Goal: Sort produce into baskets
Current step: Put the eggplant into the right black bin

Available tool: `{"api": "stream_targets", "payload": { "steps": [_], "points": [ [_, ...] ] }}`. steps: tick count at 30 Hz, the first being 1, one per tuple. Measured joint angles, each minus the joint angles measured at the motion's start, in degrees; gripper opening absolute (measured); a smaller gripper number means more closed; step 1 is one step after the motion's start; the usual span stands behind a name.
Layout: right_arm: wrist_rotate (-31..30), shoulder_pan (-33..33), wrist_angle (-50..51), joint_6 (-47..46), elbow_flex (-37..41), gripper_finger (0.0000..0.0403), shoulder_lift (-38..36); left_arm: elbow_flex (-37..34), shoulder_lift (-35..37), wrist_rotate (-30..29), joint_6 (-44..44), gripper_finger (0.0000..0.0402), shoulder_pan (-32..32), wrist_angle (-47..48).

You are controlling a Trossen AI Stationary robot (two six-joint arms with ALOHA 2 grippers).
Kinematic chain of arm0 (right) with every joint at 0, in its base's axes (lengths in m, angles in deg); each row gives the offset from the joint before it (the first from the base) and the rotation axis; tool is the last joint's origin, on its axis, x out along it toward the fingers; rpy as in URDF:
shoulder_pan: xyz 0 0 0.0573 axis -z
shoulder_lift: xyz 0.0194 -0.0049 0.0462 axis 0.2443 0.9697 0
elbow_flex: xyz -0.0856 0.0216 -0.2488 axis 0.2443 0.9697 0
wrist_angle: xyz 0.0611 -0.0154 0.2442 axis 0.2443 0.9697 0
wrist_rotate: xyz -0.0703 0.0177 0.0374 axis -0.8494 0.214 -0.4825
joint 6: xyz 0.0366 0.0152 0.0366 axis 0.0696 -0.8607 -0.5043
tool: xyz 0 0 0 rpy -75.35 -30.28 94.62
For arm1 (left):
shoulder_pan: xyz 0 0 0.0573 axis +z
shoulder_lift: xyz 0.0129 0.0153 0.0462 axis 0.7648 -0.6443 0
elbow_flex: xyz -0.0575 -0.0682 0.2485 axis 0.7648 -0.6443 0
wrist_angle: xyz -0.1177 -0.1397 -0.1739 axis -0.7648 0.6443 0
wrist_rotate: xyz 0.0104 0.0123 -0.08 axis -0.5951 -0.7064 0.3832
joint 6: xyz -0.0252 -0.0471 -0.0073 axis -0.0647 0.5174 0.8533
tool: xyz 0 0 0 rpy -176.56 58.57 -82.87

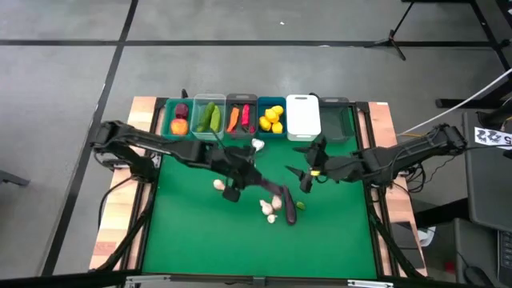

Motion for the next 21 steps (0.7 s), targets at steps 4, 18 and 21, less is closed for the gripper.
{"api": "stream_targets", "payload": {
  "steps": [4,18,21],
  "points": [
    [2.9,0.0,-8.7,6.3,0.0,0.0305,-2.0,0.0,4.3,-1.5,2.9,0.0138,1.9,-6.2],
    [1.9,-1.7,-13.9,21.4,0.0,0.0305,-9.9,-4.2,7.2,-2.4,4.1,0.0139,8.5,-18.2],
    [0.8,-2.7,-12.3,24.3,0.0,0.0305,-13.1,-7.6,7.8,-1.6,5.6,0.0139,9.4,-25.1]
  ]
}}
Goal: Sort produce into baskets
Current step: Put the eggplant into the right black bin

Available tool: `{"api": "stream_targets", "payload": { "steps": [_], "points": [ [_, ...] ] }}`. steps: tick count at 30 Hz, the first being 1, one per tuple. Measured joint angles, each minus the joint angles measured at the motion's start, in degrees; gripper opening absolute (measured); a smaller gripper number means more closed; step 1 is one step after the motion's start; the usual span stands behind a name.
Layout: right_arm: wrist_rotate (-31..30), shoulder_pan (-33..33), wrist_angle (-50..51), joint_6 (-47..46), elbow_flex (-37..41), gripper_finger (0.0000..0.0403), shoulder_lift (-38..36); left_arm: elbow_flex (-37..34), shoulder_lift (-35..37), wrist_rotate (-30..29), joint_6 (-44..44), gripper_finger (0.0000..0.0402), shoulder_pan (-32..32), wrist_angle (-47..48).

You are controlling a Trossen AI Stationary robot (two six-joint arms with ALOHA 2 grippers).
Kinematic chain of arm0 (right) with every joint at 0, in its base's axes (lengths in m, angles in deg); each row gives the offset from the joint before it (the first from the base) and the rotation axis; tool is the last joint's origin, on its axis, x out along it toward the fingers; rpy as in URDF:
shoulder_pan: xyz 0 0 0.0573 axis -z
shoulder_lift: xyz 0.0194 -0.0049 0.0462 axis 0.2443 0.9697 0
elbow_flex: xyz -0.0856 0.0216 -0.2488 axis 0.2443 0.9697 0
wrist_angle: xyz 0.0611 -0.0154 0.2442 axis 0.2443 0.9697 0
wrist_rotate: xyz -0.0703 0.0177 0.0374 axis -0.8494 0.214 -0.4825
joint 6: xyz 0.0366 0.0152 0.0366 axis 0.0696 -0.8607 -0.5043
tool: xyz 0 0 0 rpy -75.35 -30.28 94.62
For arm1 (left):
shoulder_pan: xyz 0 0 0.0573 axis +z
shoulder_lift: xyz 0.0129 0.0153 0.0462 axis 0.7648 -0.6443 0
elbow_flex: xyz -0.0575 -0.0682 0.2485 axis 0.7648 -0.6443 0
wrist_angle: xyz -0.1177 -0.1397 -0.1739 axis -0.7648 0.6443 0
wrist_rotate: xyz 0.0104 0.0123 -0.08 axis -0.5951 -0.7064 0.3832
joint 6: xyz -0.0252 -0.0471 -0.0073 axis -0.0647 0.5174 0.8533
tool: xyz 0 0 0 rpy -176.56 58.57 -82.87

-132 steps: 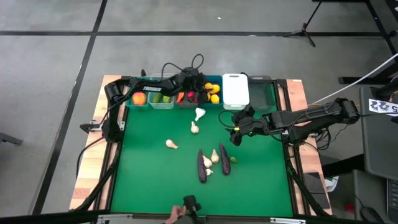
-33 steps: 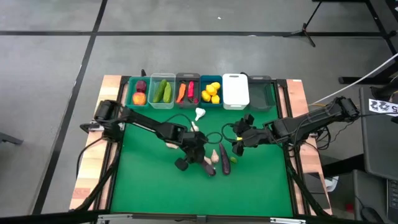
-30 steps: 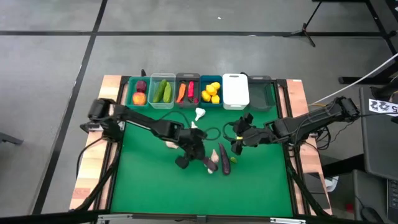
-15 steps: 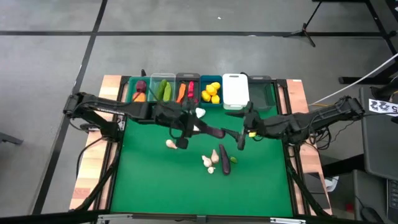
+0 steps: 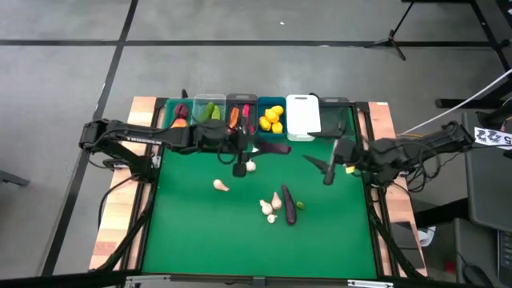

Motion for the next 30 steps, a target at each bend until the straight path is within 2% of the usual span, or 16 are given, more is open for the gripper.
{"api": "stream_targets", "payload": {
  "steps": [6,10,13,18,24,30],
  "points": [
    [2.4,-3.6,0.1,4.6,0.0,0.0305,-4.0,-8.7,-0.1,4.1,2.9,0.0139,0.9,-28.8],
    [3.5,-3.9,-4.3,7.5,0.7,0.0305,-3.5,-12.2,-0.1,4.2,4.0,0.0139,0.4,-40.6],
    [5.9,-1.8,-12.9,11.5,2.8,0.0305,-2.0,-12.6,-0.1,4.5,4.9,0.0139,-0.6,-44.0],
    [16.0,3.6,-22.9,11.5,4.3,0.0305,1.4,-12.6,-0.2,4.8,4.8,0.0139,-2.8,-45.9],
    [24.9,8.7,-29.7,7.4,4.4,0.0305,7.0,-12.6,-0.2,4.7,3.2,0.0139,-4.6,-47.4],
    [28.8,10.8,-34.5,5.9,3.4,0.0306,12.6,-12.6,-1.2,4.7,1.6,0.0139,-4.8,-50.3]
  ]
}}
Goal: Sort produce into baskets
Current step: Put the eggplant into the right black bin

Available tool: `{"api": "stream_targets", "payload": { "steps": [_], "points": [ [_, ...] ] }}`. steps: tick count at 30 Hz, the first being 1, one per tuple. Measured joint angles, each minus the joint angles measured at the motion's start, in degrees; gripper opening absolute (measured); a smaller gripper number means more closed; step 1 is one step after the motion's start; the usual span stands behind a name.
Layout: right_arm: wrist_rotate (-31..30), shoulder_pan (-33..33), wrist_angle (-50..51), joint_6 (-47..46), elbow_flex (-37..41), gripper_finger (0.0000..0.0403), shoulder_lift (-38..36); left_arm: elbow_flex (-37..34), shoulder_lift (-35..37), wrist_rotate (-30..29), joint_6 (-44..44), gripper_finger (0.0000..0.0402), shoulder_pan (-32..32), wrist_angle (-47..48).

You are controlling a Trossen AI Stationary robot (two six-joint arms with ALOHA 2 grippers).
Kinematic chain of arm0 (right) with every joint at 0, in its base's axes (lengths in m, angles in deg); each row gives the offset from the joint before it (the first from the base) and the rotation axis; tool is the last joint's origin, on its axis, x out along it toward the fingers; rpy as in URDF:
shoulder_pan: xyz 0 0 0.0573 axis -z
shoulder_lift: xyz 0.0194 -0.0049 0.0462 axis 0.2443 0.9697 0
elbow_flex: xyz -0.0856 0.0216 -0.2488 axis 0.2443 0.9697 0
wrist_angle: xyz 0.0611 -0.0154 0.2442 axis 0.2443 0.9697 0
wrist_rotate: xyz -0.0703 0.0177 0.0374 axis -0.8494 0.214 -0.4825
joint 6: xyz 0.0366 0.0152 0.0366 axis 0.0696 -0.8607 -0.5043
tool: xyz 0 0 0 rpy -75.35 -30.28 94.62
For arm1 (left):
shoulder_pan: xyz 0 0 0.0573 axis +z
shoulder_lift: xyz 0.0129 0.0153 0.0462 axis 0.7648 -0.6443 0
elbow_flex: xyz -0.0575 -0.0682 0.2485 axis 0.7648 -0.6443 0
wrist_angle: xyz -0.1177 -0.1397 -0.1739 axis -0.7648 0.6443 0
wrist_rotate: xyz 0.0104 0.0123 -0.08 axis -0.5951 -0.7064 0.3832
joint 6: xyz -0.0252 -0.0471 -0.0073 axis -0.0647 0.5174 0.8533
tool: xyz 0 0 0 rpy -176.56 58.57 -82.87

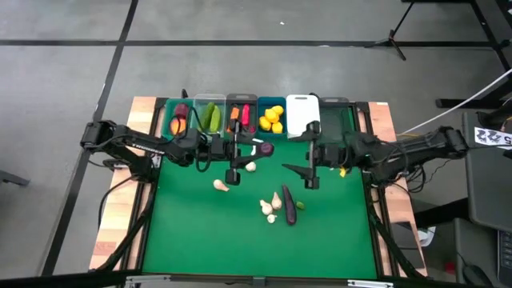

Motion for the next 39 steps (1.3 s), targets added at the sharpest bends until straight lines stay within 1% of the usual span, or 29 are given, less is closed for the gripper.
{"api": "stream_targets", "payload": {
  "steps": [5,9,11,17,21,30,39],
  "points": [
    [-1.2,1.1,0.5,0.3,-1.9,0.0306,4.2,0.3,-2.2,-0.2,-0.2,0.0139,0.1,-0.4],
    [-1.1,1.0,0.5,1.4,-2.3,0.0309,4.4,0.3,-2.7,-0.3,-0.2,0.0139,0.1,0.4],
    [-1.0,1.0,1.0,1.3,-2.3,0.0318,4.4,0.3,-2.7,-0.3,-0.3,0.0139,0.1,0.4],
    [-1.4,1.0,2.8,0.0,-2.3,0.037,4.7,0.3,-2.7,-0.6,-0.7,0.0139,0.1,0.1],
    [-2.1,1.0,2.5,0.0,-2.3,0.0386,4.9,0.3,-2.7,-0.7,-0.6,0.0139,0.1,0.4],
    [-2.0,1.0,0.3,0.0,-2.3,0.0387,4.8,0.3,-3.6,-0.7,-0.2,0.0139,0.1,-0.3],
    [-1.5,1.0,0.1,0.0,-2.3,0.0362,5.1,0.3,-3.9,-1.3,-0.2,0.0139,0.1,-1.2]
  ]
}}
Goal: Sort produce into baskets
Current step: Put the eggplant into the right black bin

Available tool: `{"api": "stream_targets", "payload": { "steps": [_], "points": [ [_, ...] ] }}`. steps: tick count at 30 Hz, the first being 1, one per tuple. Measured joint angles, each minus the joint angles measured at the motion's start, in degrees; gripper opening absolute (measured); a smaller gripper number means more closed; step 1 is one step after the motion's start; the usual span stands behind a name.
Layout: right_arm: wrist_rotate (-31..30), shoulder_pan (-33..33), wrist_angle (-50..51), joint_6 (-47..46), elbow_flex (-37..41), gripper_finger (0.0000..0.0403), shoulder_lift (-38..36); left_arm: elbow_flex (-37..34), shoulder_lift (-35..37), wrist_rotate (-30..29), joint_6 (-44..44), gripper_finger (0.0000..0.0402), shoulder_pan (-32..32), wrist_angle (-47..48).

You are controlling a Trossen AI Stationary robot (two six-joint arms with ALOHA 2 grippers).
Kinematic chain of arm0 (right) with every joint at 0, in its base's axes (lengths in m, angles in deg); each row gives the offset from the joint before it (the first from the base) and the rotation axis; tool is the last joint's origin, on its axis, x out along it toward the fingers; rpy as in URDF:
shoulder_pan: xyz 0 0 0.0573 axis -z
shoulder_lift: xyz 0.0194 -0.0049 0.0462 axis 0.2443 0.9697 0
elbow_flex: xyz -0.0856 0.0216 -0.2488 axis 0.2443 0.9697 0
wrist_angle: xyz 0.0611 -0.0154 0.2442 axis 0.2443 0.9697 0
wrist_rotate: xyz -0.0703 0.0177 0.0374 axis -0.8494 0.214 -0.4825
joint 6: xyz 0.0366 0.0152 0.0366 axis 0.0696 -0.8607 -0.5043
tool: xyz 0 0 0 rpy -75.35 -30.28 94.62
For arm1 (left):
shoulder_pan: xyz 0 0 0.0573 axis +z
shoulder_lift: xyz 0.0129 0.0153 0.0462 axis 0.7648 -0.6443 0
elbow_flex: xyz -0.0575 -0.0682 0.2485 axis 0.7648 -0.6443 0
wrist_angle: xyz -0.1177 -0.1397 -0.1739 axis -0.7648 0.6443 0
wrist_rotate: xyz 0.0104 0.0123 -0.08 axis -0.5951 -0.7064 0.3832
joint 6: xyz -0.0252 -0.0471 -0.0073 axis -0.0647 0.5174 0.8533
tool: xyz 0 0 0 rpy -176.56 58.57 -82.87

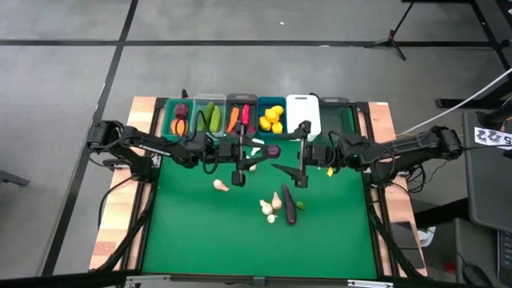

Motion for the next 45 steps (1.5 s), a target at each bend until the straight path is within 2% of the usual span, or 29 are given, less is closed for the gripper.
{"api": "stream_targets", "payload": {
  "steps": [8,13,20,23,32,35,40,45],
  "points": [
    [0.6,0.0,-2.2,0.0,0.0,0.0356,1.1,0.3,-1.3,-0.1,1.3,0.0139,0.0,-0.1],
    [0.6,0.0,-3.6,0.0,-0.1,0.0356,1.6,2.9,-4.3,-0.1,1.4,0.0139,0.0,-1.8],
    [-2.0,0.0,-2.0,-1.1,0.0,0.0342,1.7,3.8,-5.6,-0.1,1.0,0.0139,0.0,-1.8],
    [-3.1,0.0,-1.3,-1.3,0.0,0.0309,1.7,3.9,-5.6,-0.1,1.4,0.0139,0.0,-1.2],
    [-3.4,0.0,-0.9,-1.3,0.0,0.0158,1.7,3.9,-5.6,-1.2,2.0,0.0141,0.0,0.0],
    [-3.4,0.0,-0.9,-1.3,0.0,0.0123,1.7,3.9,-5.6,-1.4,1.1,0.0153,0.0,0.2],
    [-3.9,0.0,-0.9,-1.5,0.0,0.0124,1.7,3.9,-4.6,-1.4,-1.1,0.0197,-0.1,4.8],
    [-9.0,-0.1,0.0,-1.6,0.0,0.017,1.1,3.9,0.9,-4.6,-1.8,0.0237,-0.1,18.4]
  ]
}}
